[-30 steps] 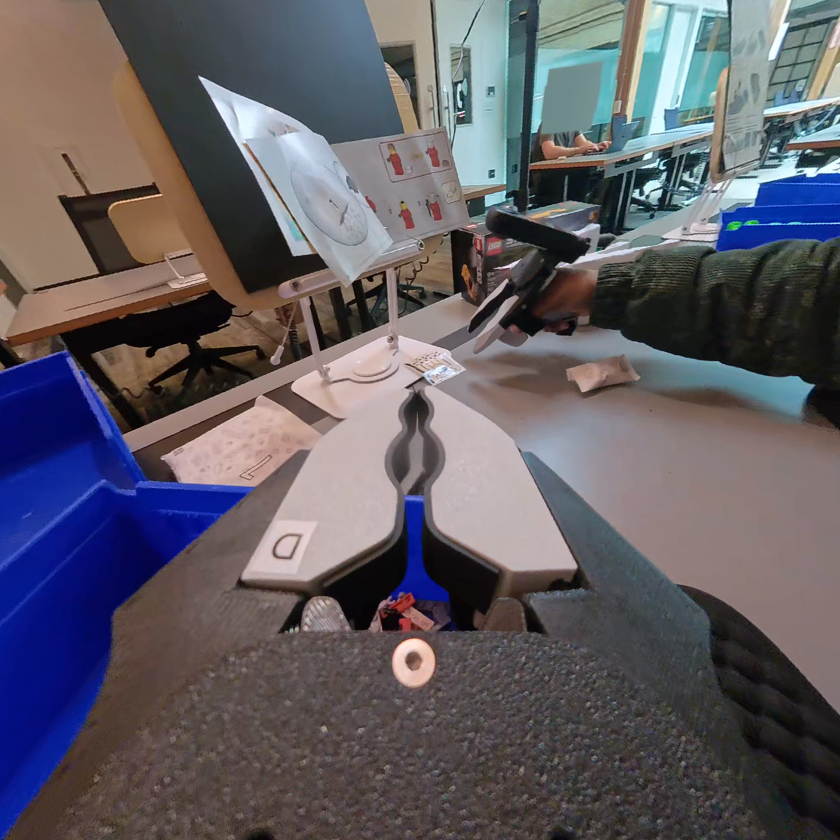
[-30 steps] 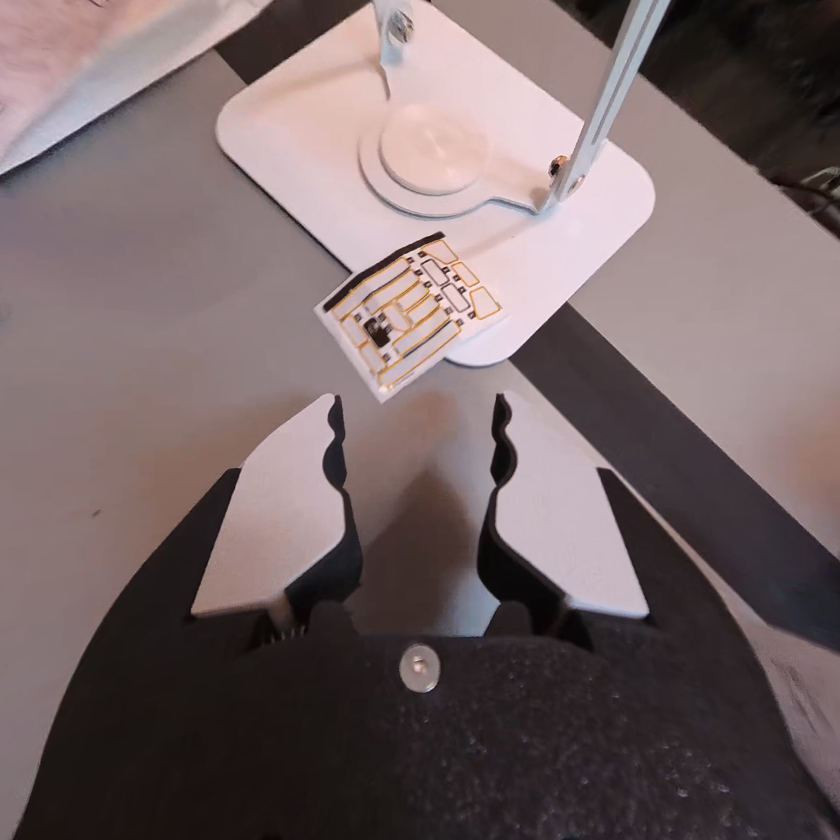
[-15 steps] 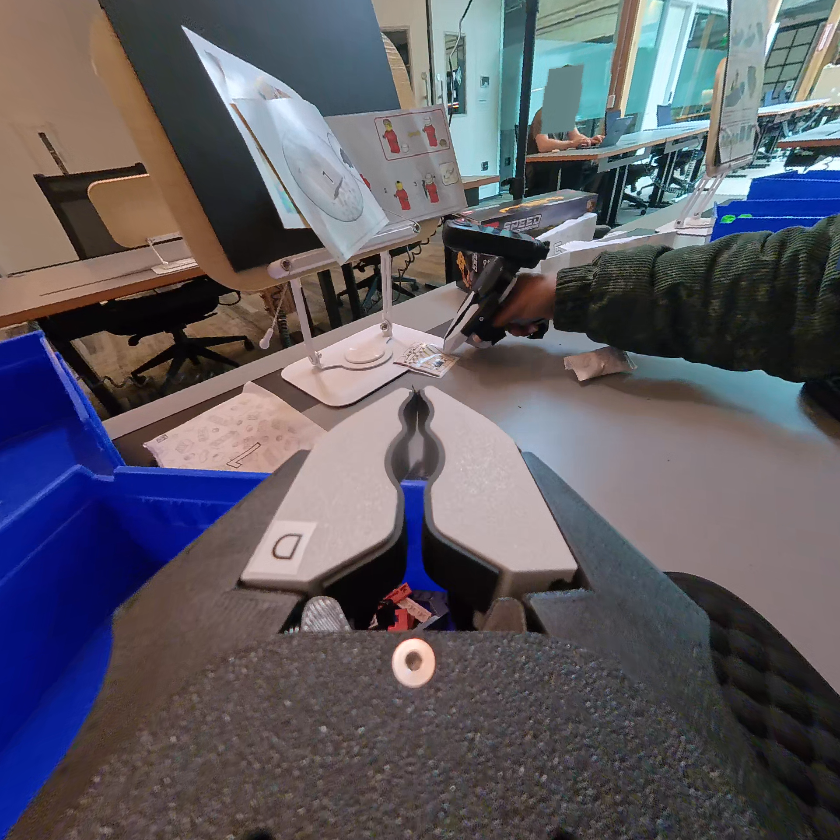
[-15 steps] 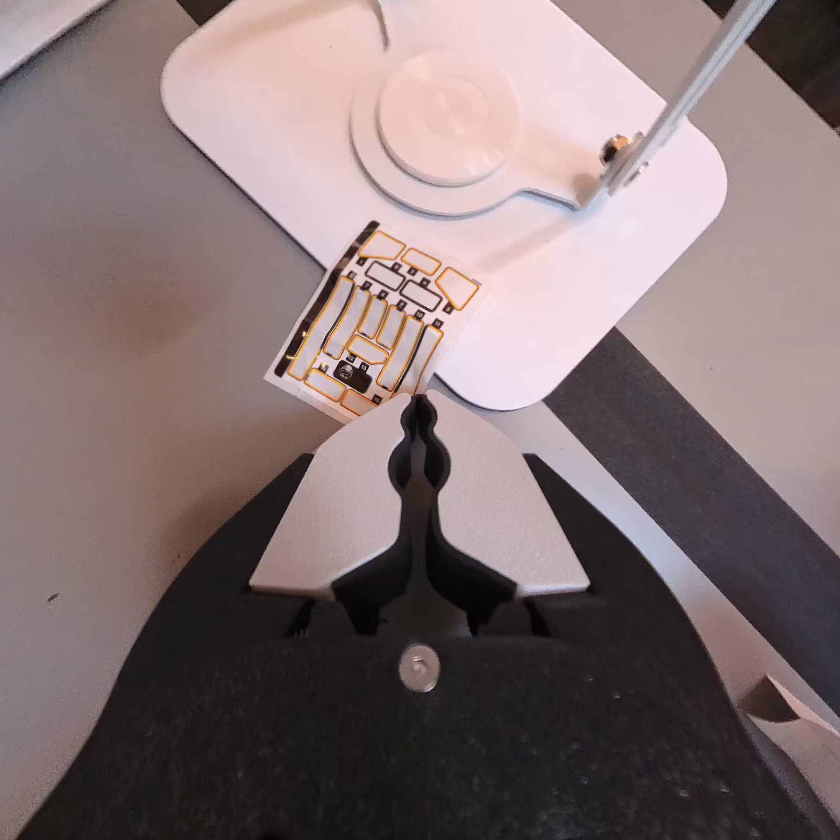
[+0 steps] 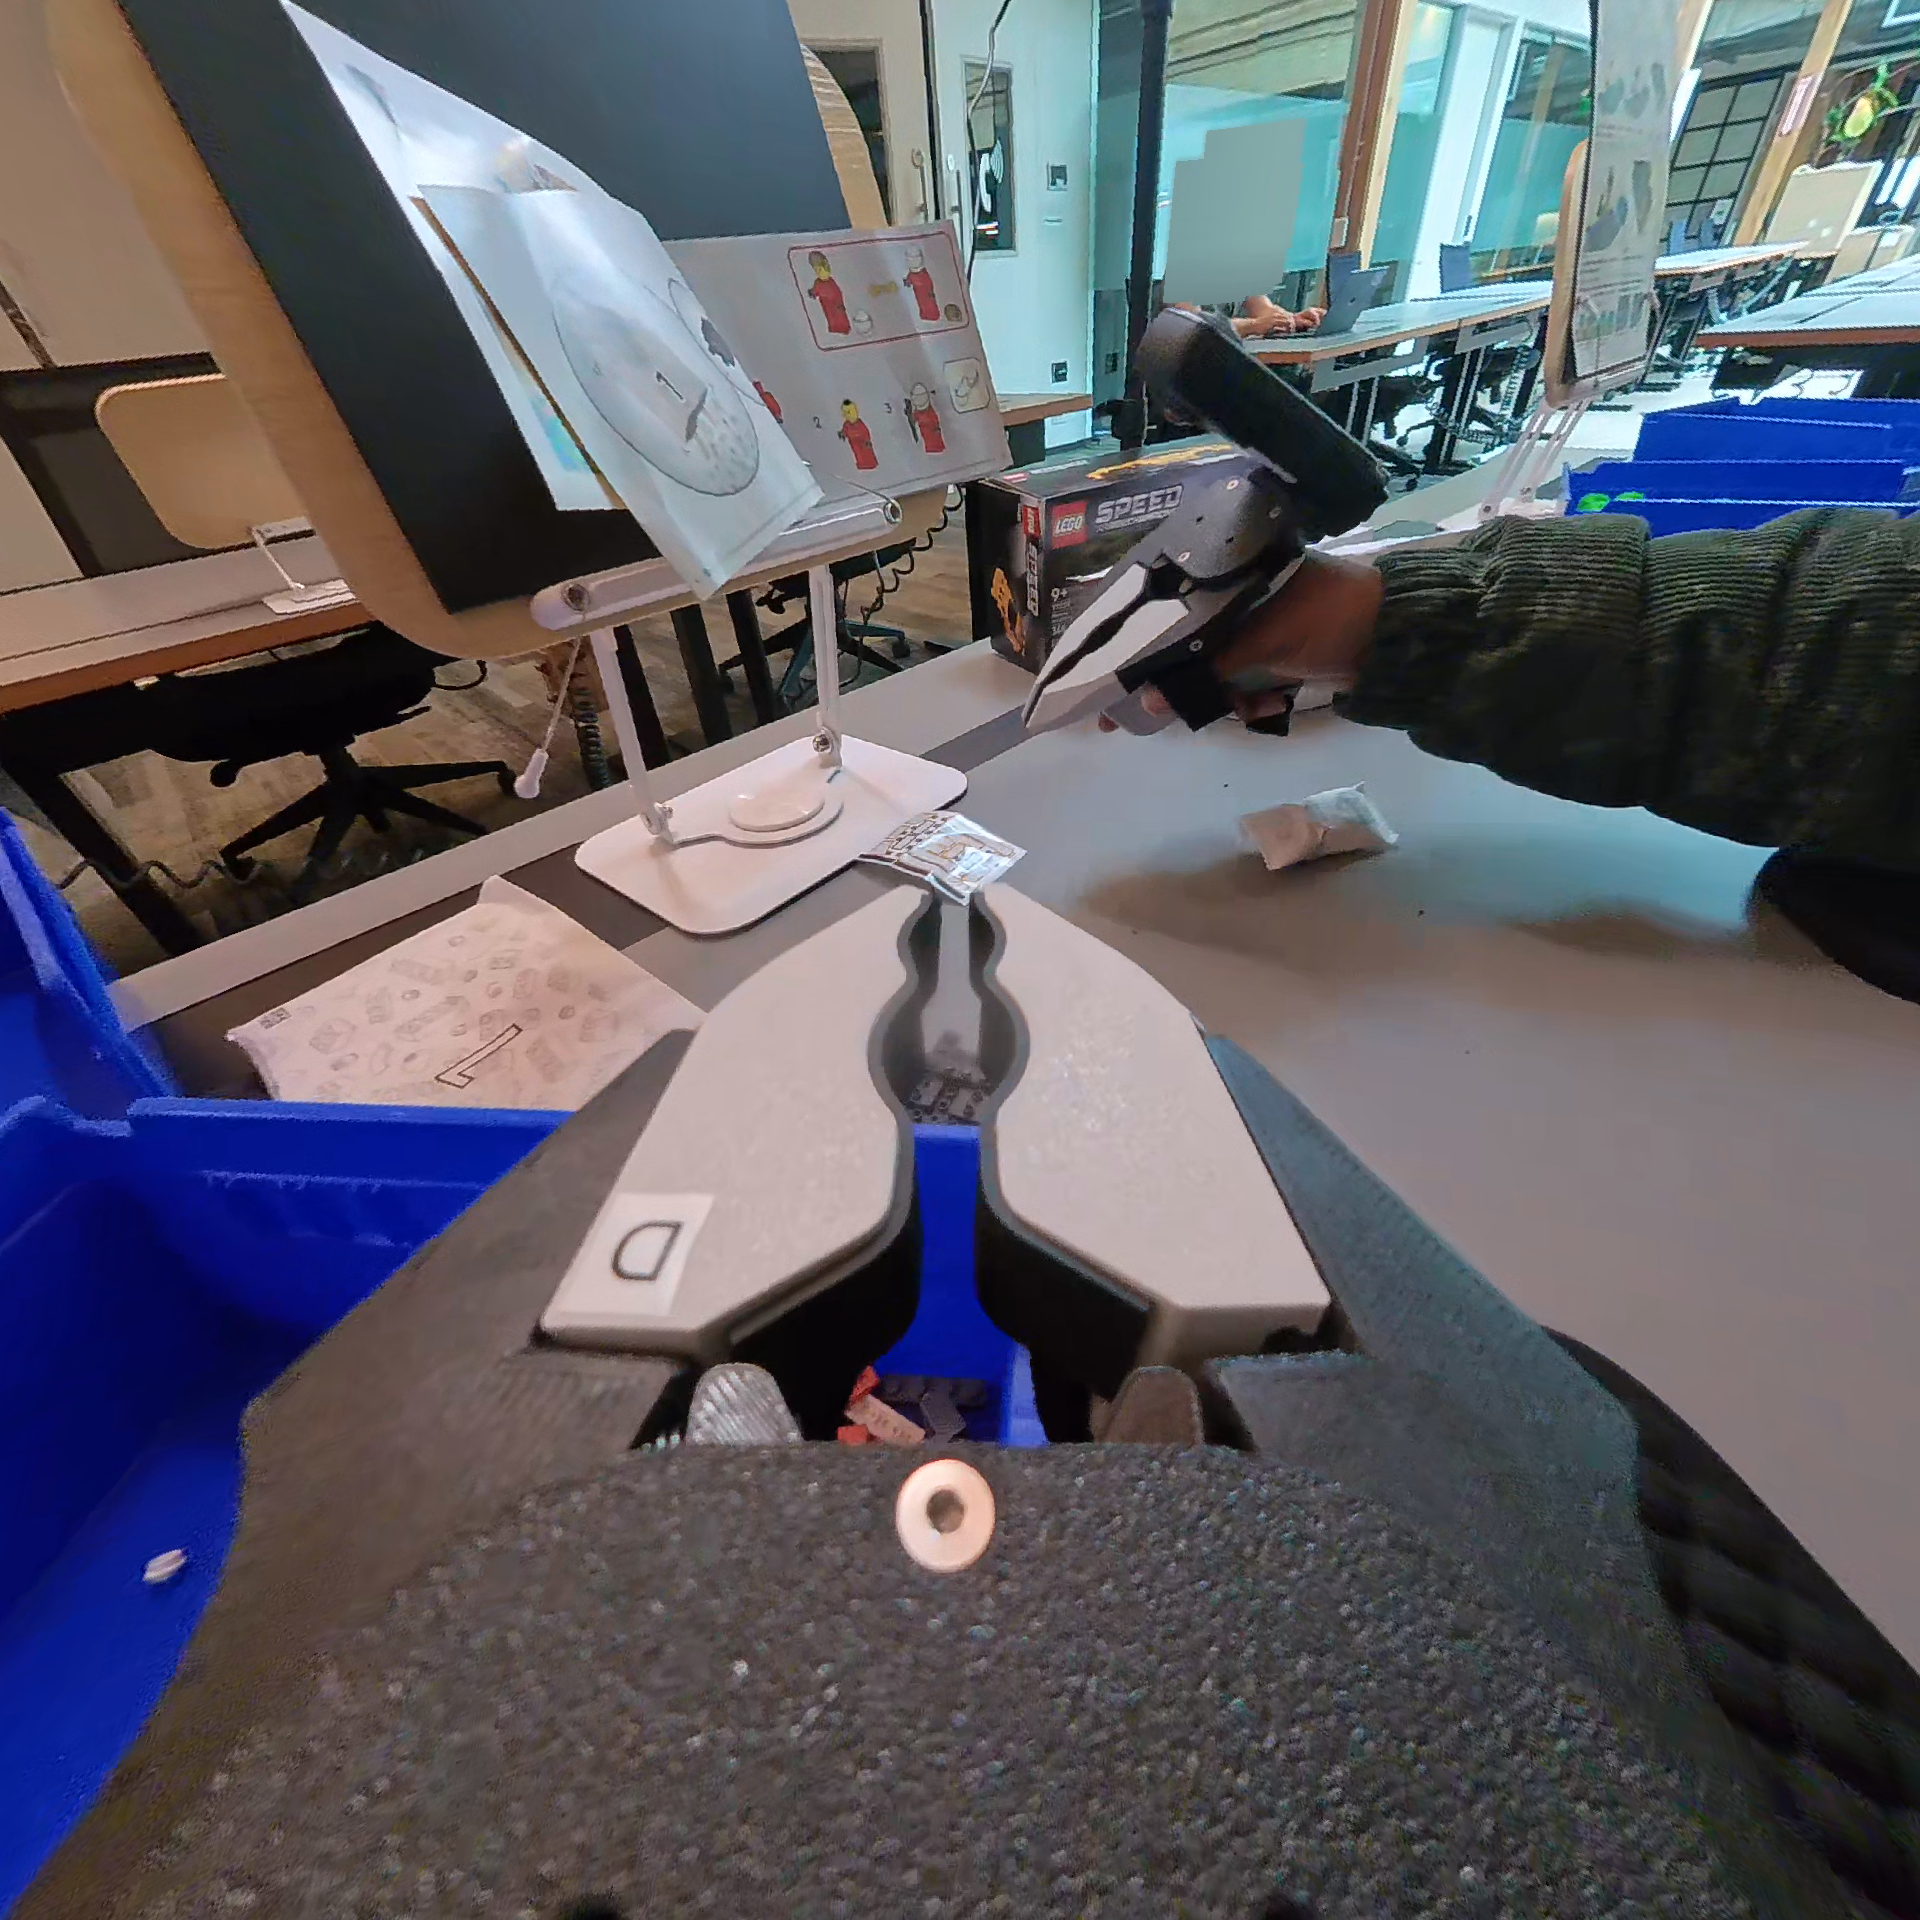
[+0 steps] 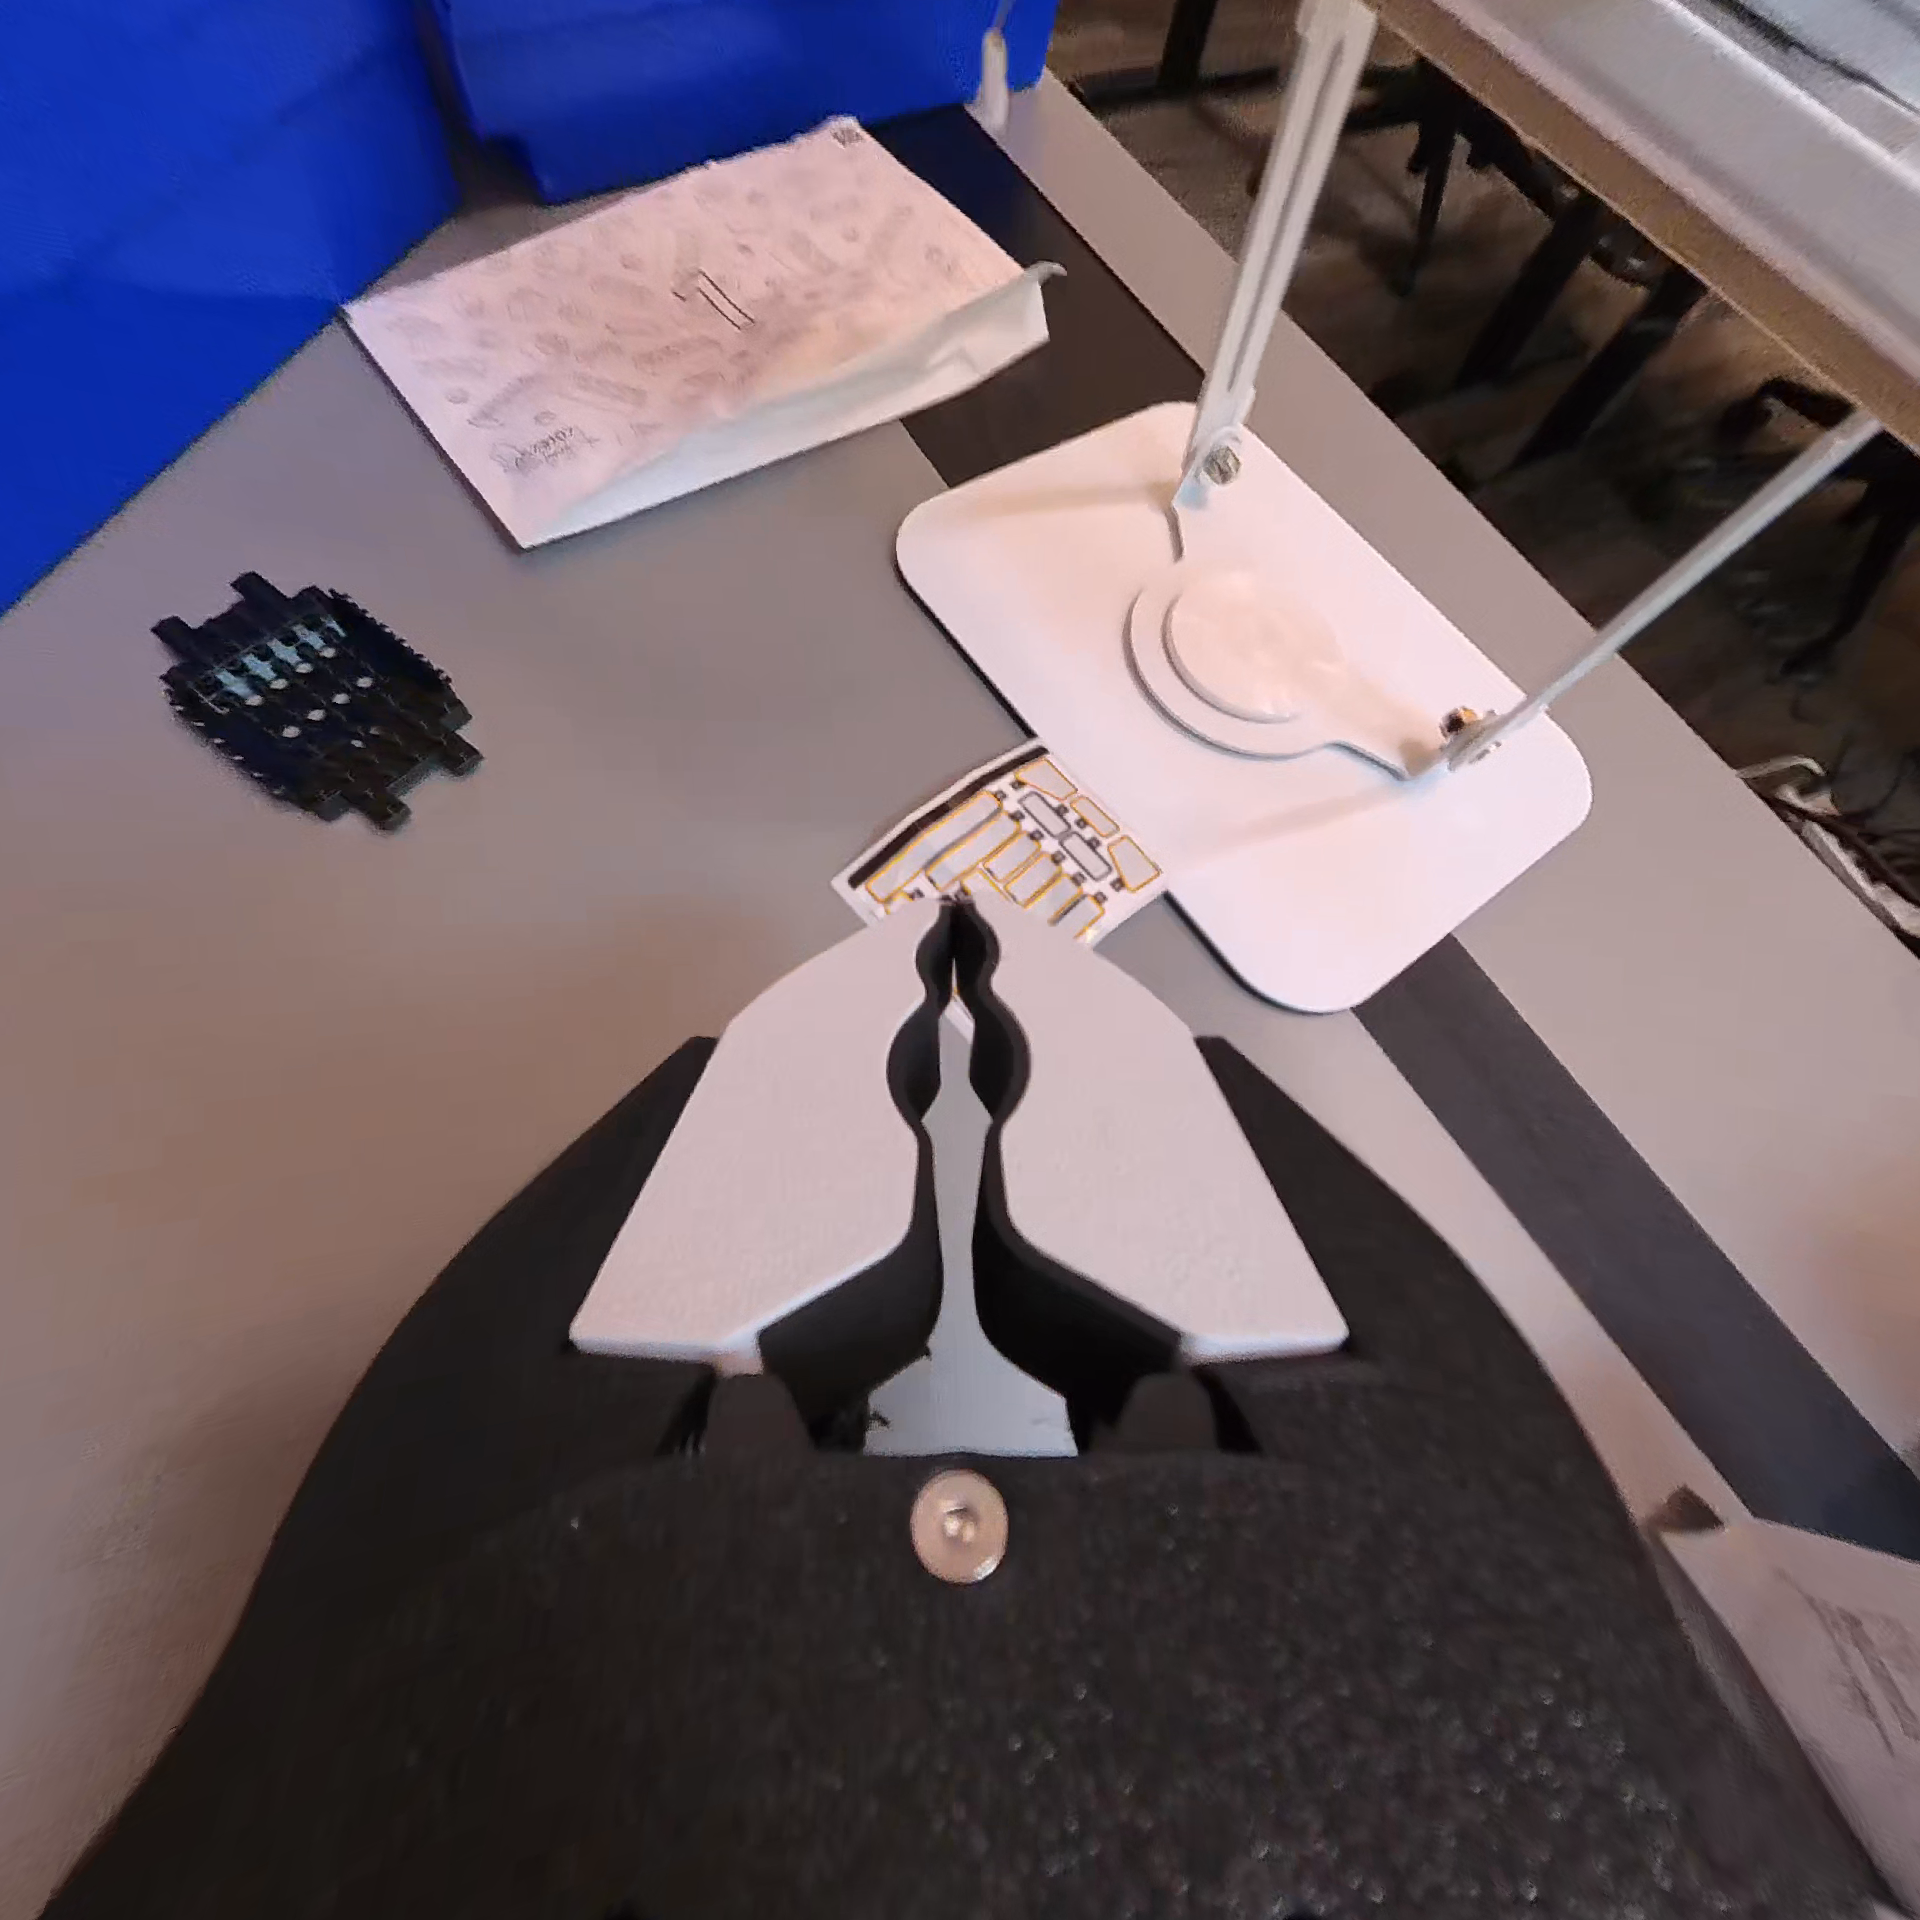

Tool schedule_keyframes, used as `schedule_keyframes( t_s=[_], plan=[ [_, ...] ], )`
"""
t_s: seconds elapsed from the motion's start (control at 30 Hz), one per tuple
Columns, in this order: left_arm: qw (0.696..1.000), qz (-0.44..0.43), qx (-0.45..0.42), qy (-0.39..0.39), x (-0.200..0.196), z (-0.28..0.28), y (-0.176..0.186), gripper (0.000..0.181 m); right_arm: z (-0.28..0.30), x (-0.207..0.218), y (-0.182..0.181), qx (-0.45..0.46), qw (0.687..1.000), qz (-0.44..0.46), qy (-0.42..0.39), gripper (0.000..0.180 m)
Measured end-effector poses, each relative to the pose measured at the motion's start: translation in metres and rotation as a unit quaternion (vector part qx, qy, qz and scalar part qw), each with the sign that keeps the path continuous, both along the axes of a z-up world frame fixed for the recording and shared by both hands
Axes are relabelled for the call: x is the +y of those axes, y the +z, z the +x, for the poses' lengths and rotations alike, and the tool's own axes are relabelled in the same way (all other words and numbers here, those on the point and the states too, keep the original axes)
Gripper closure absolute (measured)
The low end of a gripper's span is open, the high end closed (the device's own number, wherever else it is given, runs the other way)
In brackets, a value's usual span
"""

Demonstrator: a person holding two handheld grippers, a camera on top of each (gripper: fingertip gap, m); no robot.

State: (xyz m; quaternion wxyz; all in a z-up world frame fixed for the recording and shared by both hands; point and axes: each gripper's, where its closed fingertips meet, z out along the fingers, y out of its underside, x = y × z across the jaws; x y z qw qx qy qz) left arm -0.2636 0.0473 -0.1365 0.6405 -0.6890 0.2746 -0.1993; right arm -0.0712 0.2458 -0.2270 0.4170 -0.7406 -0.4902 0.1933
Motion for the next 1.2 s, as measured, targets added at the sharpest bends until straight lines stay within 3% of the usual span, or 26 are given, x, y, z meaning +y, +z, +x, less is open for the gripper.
schedule_keyframes(
  t_s=[0.03, 0.2, 0.3, 0.4, 0.57, 0.83, 0.97, 1.1, 1.2],
  plan=[
    [1.0, 0.001, -0.002, -0.002, 0.0, 0.002, 0.001, 0.177, 0.001, 0.001, -0.003, -0.011, 1.0, -0.004, -0.009, 0.18],
    [1.0, 0.006, 0.002, -0.009, -0.003, 0.008, 0.002, 0.177, -0.005, 0.029, -0.044, -0.047, 0.992, -0.085, -0.076, 0.123],
    [1.0, 0.008, 0.002, -0.007, -0.002, 0.007, 0.002, 0.177, -0.014, 0.042, -0.07, -0.074, 0.984, -0.129, -0.098, 0.11],
    [1.0, 0.007, -0.003, -0.005, -0.002, 0.004, 0.002, 0.178, -0.018, 0.05, -0.083, -0.094, 0.977, -0.149, -0.116, 0.131],
    [1.0, 0.009, -0.01, -0.001, -0.002, -0.002, 0.002, 0.178, -0.032, 0.032, -0.075, -0.058, 0.984, -0.158, -0.056, 0.178],
    [1.0, 0.0, -0.011, -0.003, -0.001, -0.001, -0.001, 0.177, -0.033, -0.029, -0.008, 0.04, 0.995, -0.067, 0.06, 0.18],
    [1.0, -0.008, -0.005, -0.012, -0.001, 0.006, -0.005, 0.175, -0.018, -0.065, 0.021, 0.069, 0.993, -0.044, 0.079, 0.18],
    [1.0, -0.01, 0.001, -0.02, -0.003, 0.011, -0.007, 0.175, 0.011, -0.096, 0.046, 0.109, 0.988, -0.057, 0.09, 0.18],
    [0.999, -0.014, 0.007, -0.03, -0.004, 0.018, -0.01, 0.175, 0.03, -0.126, 0.045, 0.107, 0.982, -0.096, 0.125, 0.18]
  ],
)
